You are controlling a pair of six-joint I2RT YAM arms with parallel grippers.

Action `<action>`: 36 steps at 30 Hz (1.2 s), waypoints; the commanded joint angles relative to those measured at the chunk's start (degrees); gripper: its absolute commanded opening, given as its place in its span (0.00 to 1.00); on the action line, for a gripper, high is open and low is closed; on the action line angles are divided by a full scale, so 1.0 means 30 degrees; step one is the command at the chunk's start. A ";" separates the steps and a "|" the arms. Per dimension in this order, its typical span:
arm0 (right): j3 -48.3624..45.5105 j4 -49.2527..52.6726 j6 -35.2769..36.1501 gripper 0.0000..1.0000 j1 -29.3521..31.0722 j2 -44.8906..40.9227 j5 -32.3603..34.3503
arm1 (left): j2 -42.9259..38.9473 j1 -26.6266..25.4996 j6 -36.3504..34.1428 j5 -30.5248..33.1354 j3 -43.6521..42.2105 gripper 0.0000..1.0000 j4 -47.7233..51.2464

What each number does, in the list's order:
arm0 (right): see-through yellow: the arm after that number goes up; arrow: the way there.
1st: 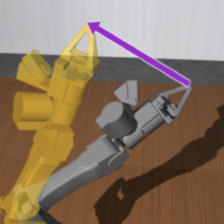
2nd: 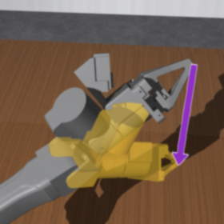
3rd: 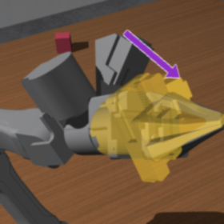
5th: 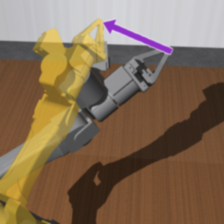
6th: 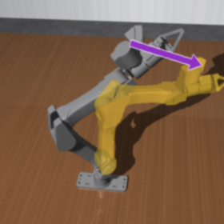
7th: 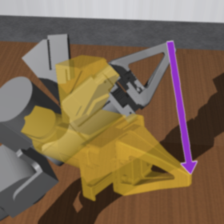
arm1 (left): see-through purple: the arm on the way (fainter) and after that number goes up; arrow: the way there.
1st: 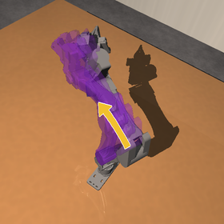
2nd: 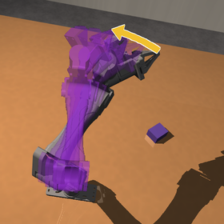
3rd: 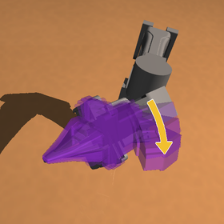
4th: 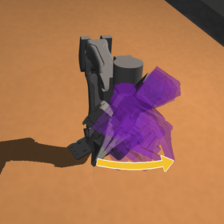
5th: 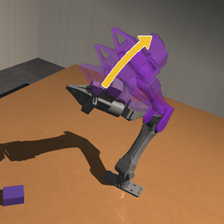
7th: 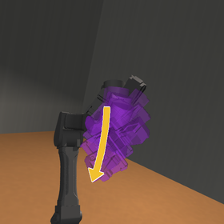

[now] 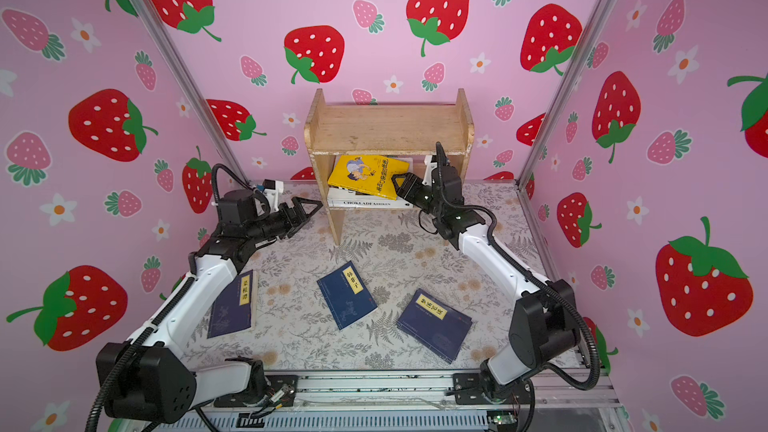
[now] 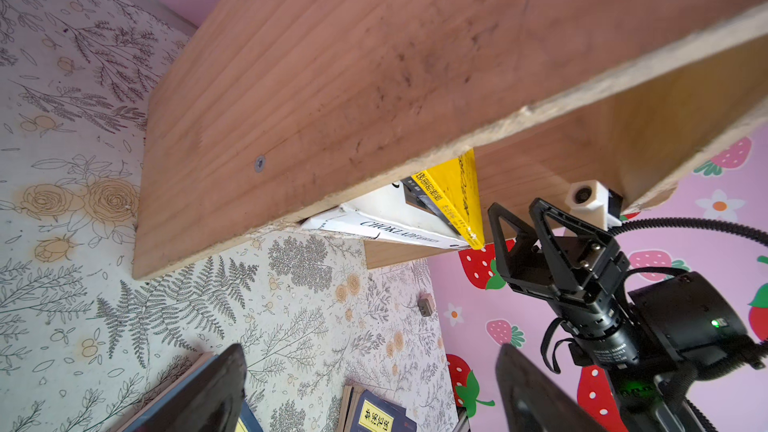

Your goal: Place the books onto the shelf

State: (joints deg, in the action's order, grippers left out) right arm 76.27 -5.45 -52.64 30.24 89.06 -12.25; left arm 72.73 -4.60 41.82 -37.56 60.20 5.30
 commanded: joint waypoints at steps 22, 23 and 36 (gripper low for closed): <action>0.4983 0.5256 0.0762 0.68 0.2022 0.4047 0.6193 | 0.4200 -0.2864 -0.6738 0.5109 0.4629 0.96 -0.2172; 0.4931 0.5307 0.0647 0.68 0.2042 0.4146 0.6250 | 0.4298 -0.2965 -0.6761 0.5101 0.4656 0.96 -0.2287; -0.1574 -0.8322 -0.3174 0.60 0.1613 0.1362 -0.1312 | 0.4207 -0.3330 -0.6544 0.4410 0.4153 0.96 -0.2908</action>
State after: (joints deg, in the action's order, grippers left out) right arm 74.50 -16.71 -55.77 33.28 94.65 -5.17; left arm 86.89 -14.26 22.55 -22.52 71.53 -0.56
